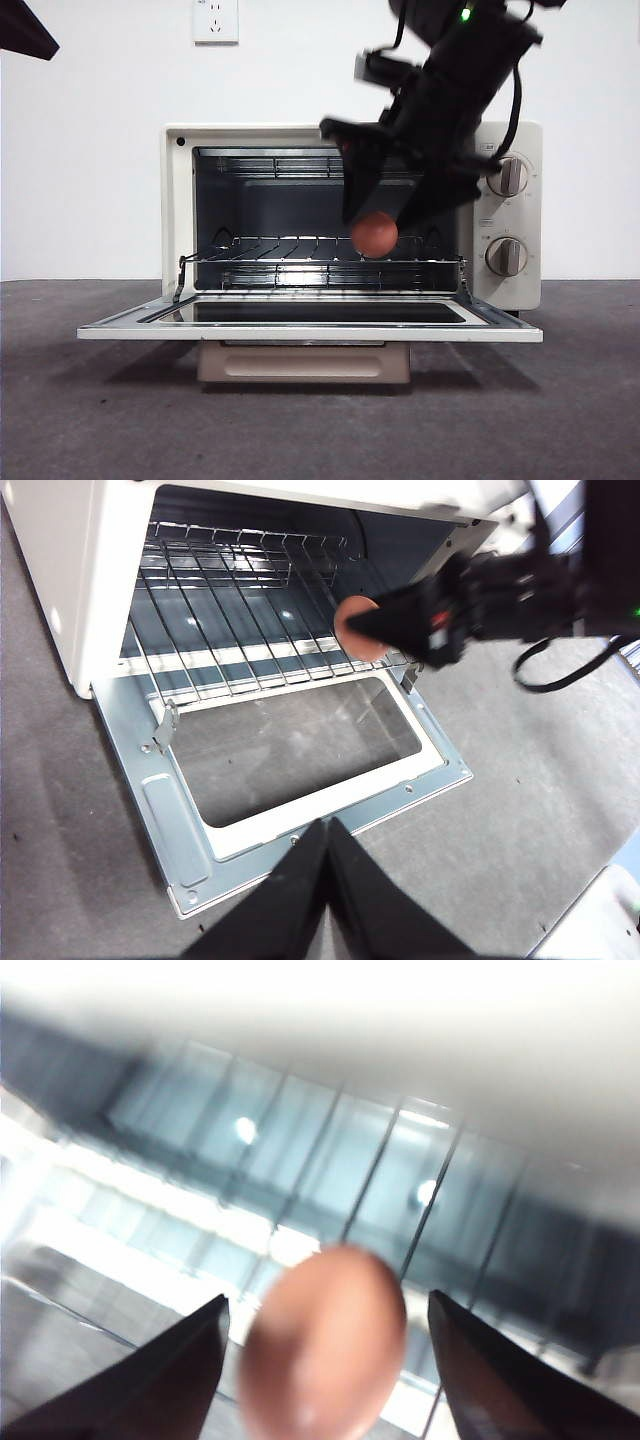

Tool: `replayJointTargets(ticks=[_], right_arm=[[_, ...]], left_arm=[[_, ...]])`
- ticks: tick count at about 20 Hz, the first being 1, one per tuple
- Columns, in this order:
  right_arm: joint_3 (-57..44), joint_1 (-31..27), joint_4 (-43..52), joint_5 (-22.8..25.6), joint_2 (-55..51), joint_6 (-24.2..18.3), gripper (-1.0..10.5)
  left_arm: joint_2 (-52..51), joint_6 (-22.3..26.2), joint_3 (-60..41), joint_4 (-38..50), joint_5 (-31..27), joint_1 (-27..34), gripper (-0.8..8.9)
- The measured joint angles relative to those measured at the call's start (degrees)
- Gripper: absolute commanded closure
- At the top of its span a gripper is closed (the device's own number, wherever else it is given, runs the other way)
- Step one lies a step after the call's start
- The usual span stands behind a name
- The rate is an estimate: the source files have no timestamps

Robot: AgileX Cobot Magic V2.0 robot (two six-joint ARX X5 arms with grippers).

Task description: Eggoven

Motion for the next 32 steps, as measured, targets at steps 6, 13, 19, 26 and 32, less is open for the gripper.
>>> replayJointTargets(ticks=[6, 13, 19, 26, 32], right_arm=[[0.00, 3.06, -7.58, 0.02, -11.23, -0.04, 6.2], [0.00, 8.61, -15.08, 0.07, -31.91, -0.04, 6.2], [0.00, 8.68, -22.56, 4.15, -41.97, -0.11, 6.2], [0.00, 8.68, -23.65, 4.46, -44.85, -0.20, 6.2], [0.00, 8.68, -23.69, 4.87, -44.85, -0.44, 6.2]], left_arm=[[7.93, 0.00, -0.39, 5.57, -0.20, 1.18, 8.08], [29.31, 0.02, -1.22, 16.28, -1.18, 2.95, 8.08], [43.50, -0.28, -1.22, 25.05, -3.93, 2.95, 8.08], [50.23, -0.50, -1.22, 28.72, -2.08, 1.77, 8.08], [51.41, -0.55, -1.40, 29.24, 3.21, 1.01, 8.08]])
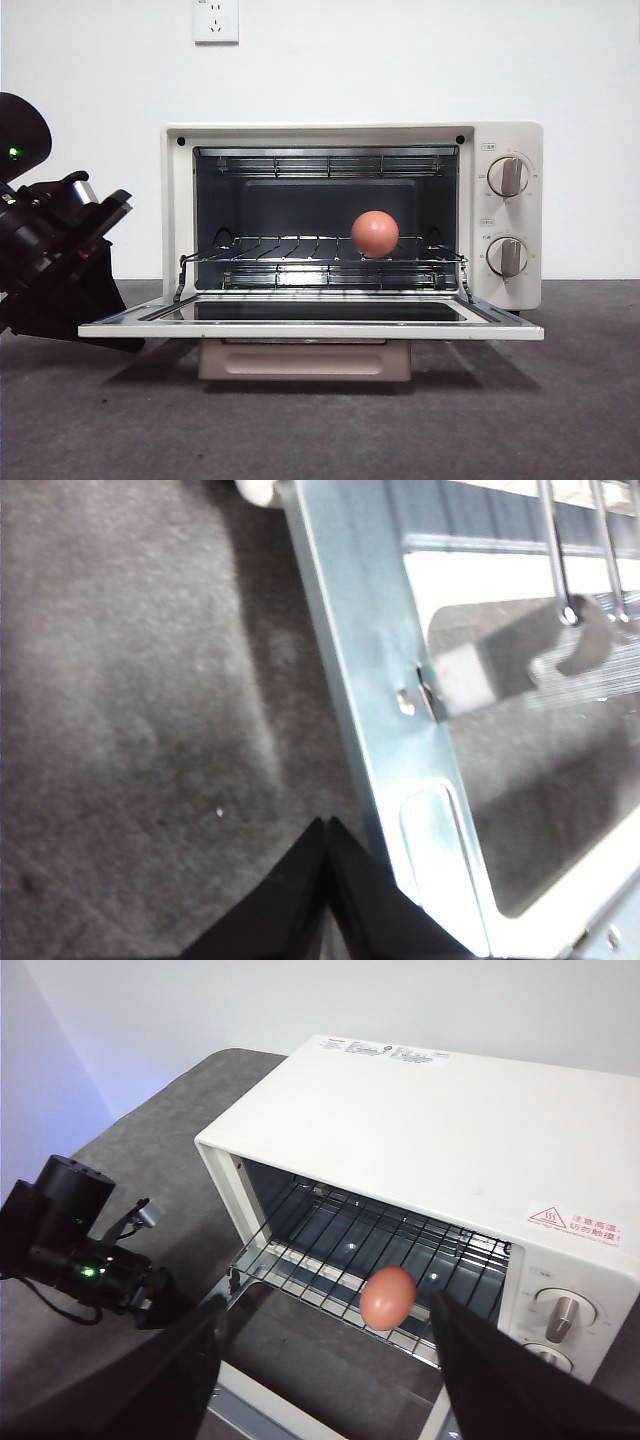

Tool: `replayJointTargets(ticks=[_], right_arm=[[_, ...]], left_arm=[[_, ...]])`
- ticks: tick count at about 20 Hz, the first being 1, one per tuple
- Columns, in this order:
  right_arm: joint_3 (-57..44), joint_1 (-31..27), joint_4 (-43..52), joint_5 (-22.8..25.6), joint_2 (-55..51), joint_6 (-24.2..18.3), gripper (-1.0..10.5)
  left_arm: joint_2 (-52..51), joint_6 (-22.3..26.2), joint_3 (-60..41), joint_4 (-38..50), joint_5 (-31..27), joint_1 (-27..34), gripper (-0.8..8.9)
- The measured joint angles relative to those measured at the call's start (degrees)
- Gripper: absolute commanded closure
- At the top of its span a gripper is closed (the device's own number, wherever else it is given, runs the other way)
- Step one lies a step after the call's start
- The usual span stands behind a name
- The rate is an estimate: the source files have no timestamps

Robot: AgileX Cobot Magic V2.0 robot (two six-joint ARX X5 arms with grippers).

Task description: Eggoven

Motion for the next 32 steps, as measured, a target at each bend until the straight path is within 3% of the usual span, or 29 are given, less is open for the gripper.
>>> replayJointTargets(ticks=[7, 13, 18, 26, 32], right_arm=[[0.00, 0.00, -0.13, 2.01, 0.00, -0.02, 6.2], [0.00, 0.00, -1.51, 2.25, 0.00, -0.02, 6.2], [0.00, 0.00, -1.73, 2.29, 0.00, -0.02, 6.2], [0.00, 0.00, -4.11, 2.29, 0.00, -0.02, 6.2], [0.00, 0.00, -10.38, 2.54, 0.00, 0.00, 6.4]], left_arm=[[0.44, -3.74, -0.28, 3.65, 7.74, 1.88, 8.08], [0.37, -13.25, -0.28, 17.44, 14.01, 2.91, 8.08], [-0.70, -22.56, 0.07, 32.22, 14.36, 3.93, 8.08], [-6.51, -24.46, 0.11, 28.30, 13.00, 3.98, 8.08], [-17.40, -18.78, 0.11, 14.97, 5.55, -0.13, 8.08]])
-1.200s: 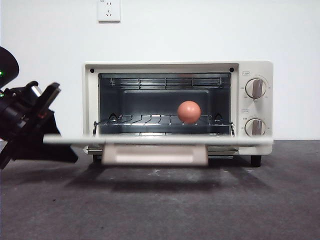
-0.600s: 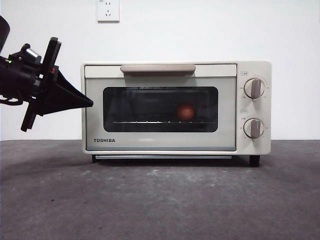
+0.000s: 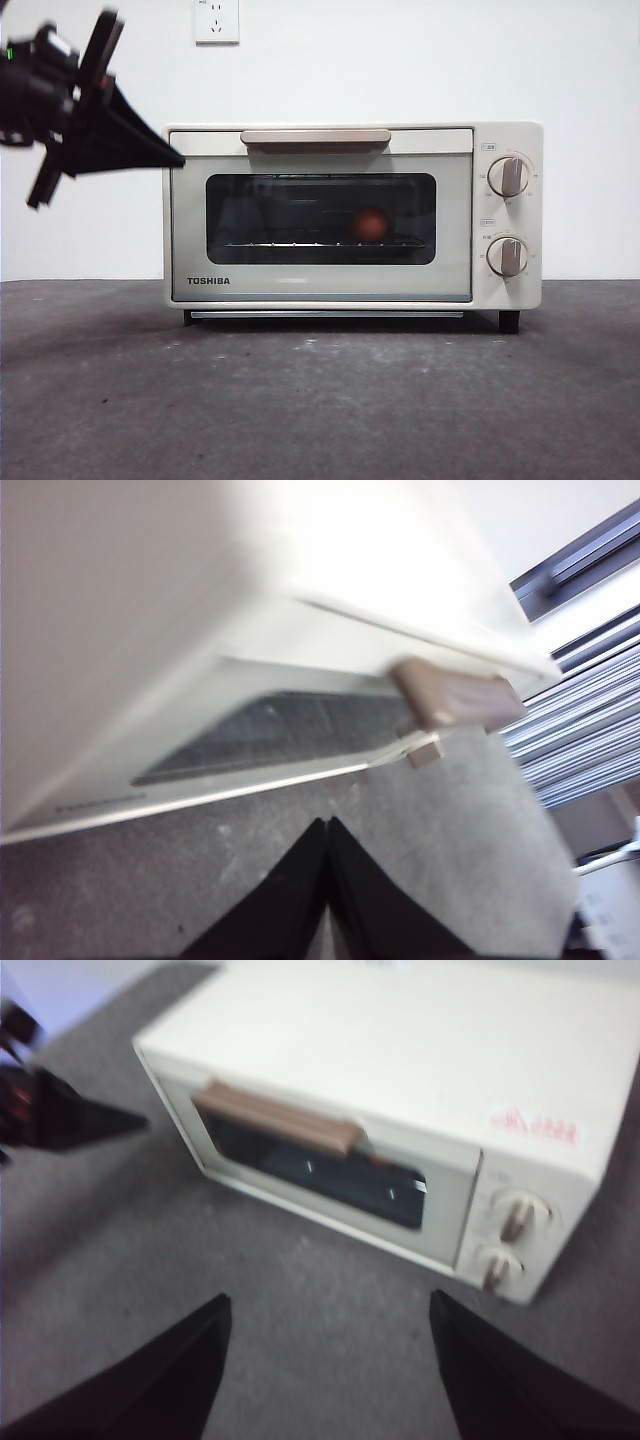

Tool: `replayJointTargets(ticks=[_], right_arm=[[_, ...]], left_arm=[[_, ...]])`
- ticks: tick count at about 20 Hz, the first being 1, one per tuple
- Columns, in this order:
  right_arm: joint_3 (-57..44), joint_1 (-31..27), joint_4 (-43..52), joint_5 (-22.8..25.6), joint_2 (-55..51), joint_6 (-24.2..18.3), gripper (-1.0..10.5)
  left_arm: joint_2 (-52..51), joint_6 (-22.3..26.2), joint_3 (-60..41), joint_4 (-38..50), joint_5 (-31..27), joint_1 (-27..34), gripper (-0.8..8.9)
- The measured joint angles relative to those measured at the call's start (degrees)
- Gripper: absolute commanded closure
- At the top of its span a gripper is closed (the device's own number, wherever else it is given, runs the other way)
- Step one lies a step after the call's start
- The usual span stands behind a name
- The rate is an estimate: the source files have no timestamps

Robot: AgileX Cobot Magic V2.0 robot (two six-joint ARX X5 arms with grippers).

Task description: Eggoven

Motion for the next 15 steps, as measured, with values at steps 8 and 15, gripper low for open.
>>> replayJointTargets(ticks=[8, 15], right_arm=[[-4.94, 0.00, 1.46, -0.11, -0.11, -0.02, 6.7], [-20.68, 0.00, 18.75, -5.03, -2.08, -0.02, 8.8]], left_arm=[[-16.57, 8.17, 0.00, -17.59, -13.75, -8.66, 8.08], [-26.43, 10.62, 0.00, -26.21, -26.14, -14.58, 8.08]])
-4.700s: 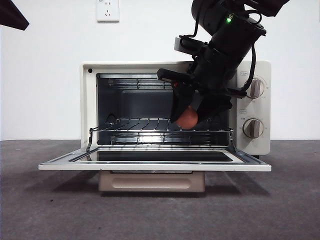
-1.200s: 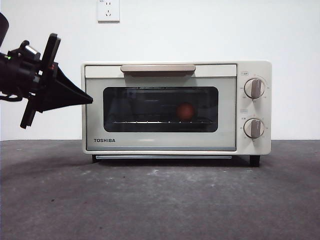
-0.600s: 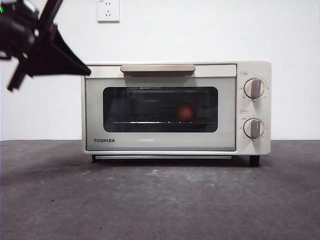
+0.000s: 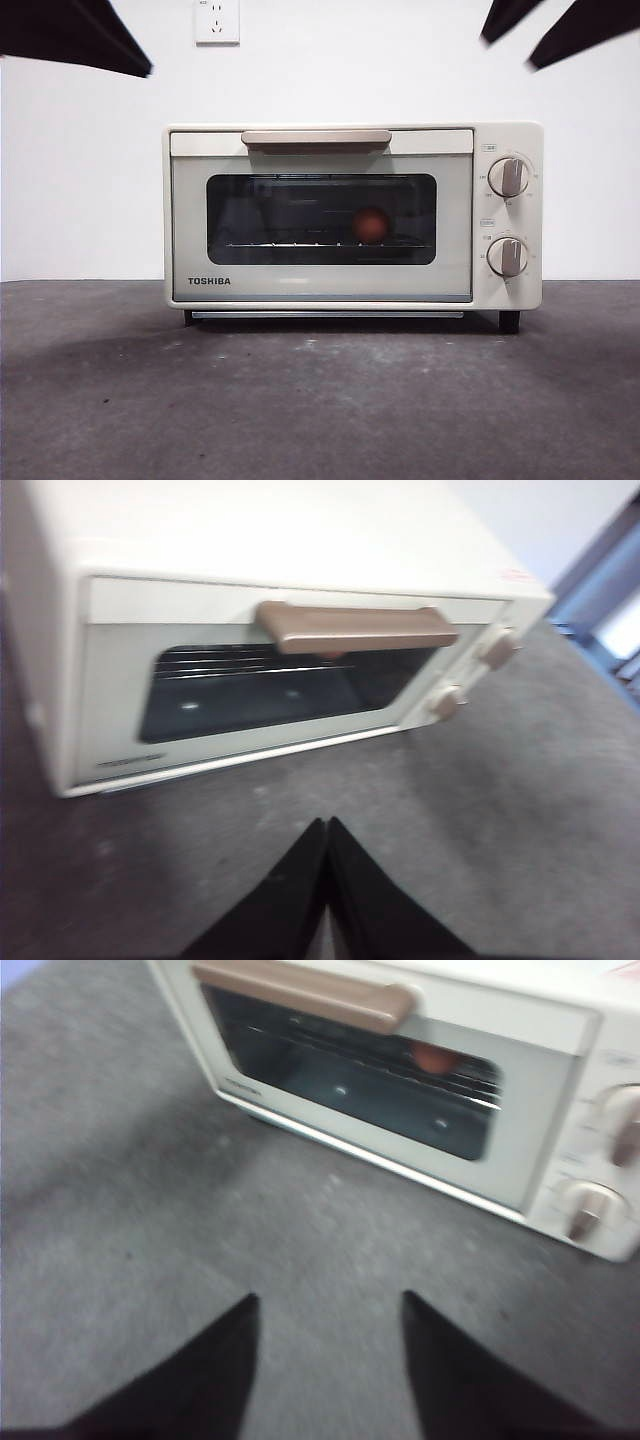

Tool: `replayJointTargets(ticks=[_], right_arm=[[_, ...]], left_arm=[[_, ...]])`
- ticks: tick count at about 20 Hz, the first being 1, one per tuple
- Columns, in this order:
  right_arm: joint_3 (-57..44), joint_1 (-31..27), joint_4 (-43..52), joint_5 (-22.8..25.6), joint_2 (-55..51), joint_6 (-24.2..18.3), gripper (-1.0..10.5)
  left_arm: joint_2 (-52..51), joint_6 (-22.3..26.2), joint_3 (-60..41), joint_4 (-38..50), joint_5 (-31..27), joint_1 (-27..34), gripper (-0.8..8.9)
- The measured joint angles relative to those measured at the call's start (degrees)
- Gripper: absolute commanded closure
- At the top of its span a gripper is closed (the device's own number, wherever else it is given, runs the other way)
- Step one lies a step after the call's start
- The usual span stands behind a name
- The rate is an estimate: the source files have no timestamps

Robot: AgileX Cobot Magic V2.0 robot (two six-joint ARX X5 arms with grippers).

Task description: Eggoven

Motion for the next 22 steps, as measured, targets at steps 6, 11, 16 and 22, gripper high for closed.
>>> replayJointTargets(ticks=[6, 11, 16, 22], right_arm=[[-7.80, 0.00, 17.57, 0.22, -1.36, -0.02, 9.4], [-8.83, 0.00, 18.78, 0.42, -1.29, -0.90, 9.4], [-8.83, -0.02, 18.97, 0.52, -1.29, -1.07, 9.4], [-8.83, -0.02, 20.61, 0.66, -1.29, -1.09, 9.4]], left_arm=[[-1.49, 2.05, 0.00, -3.65, -3.48, -1.95, 8.08], [-1.49, 2.45, 0.00, -3.65, -3.52, -2.12, 8.08], [-1.49, 2.47, 0.00, -3.63, -3.52, -2.12, 8.08], [-1.49, 2.47, 0.00, -3.61, -3.52, -2.12, 8.08]])
